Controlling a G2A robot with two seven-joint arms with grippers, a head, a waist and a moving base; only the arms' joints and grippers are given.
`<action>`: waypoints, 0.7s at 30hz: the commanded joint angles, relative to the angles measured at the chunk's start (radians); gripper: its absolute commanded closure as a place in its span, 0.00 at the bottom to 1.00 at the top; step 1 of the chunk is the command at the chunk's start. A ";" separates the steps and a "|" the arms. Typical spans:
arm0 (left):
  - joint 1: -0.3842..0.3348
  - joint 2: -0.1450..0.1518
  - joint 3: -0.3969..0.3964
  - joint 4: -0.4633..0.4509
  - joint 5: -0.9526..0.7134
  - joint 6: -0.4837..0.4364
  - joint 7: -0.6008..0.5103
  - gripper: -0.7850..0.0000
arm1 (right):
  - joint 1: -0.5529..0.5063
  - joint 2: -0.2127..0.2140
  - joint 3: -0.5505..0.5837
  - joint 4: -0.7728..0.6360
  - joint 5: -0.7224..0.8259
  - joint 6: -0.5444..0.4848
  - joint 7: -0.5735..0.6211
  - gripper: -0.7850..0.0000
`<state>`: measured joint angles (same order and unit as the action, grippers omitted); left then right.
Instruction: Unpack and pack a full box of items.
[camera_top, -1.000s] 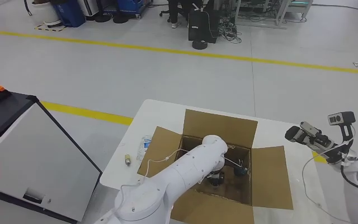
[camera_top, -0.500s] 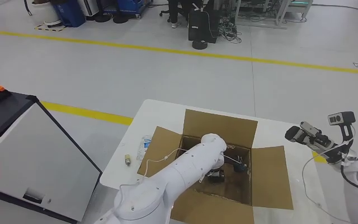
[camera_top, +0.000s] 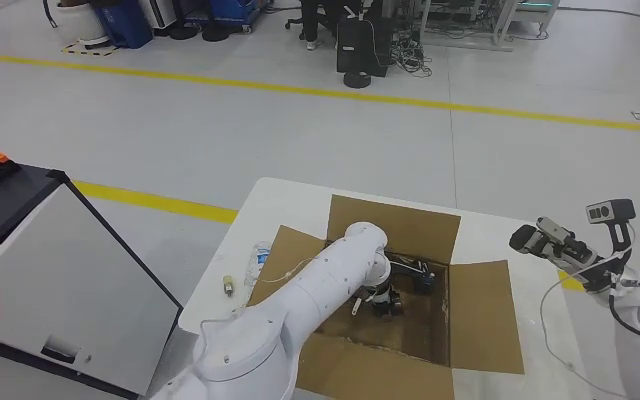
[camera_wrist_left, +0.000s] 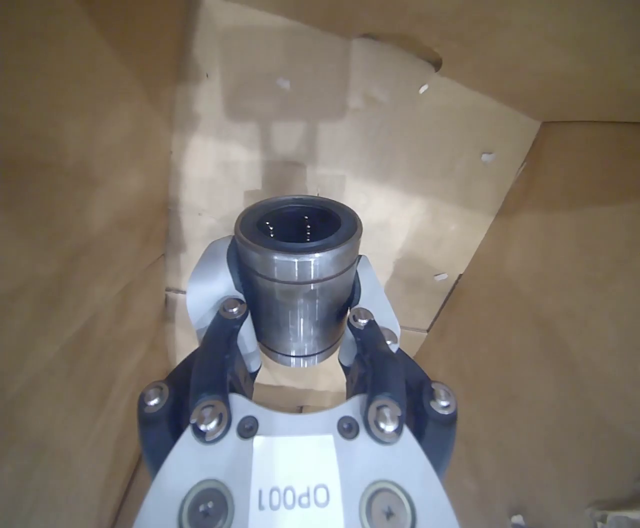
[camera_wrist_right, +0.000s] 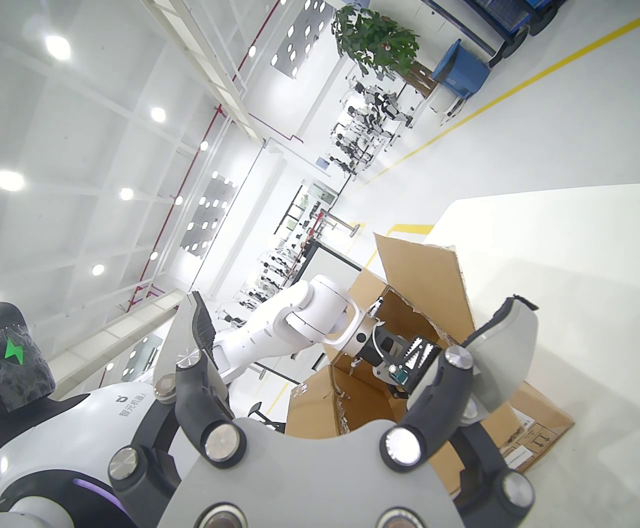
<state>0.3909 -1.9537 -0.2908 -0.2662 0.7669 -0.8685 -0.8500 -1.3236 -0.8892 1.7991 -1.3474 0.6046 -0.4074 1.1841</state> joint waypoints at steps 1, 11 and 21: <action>0.001 0.015 -0.009 -0.010 -0.006 -0.022 0.012 1.00 | 0.000 0.000 0.000 0.000 0.000 0.000 0.000 0.00; 0.022 0.118 -0.055 -0.211 0.023 0.012 0.044 1.00 | 0.000 0.000 0.000 0.000 0.000 0.000 0.000 0.00; 0.356 0.406 -0.304 -1.119 0.134 0.289 -0.363 1.00 | 0.000 0.000 0.000 0.000 0.000 0.000 0.000 0.00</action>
<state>0.6714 -1.5877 -0.5468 -1.2039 0.8813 -0.6124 -1.1203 -1.3236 -0.8892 1.7991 -1.3474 0.6046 -0.4074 1.1841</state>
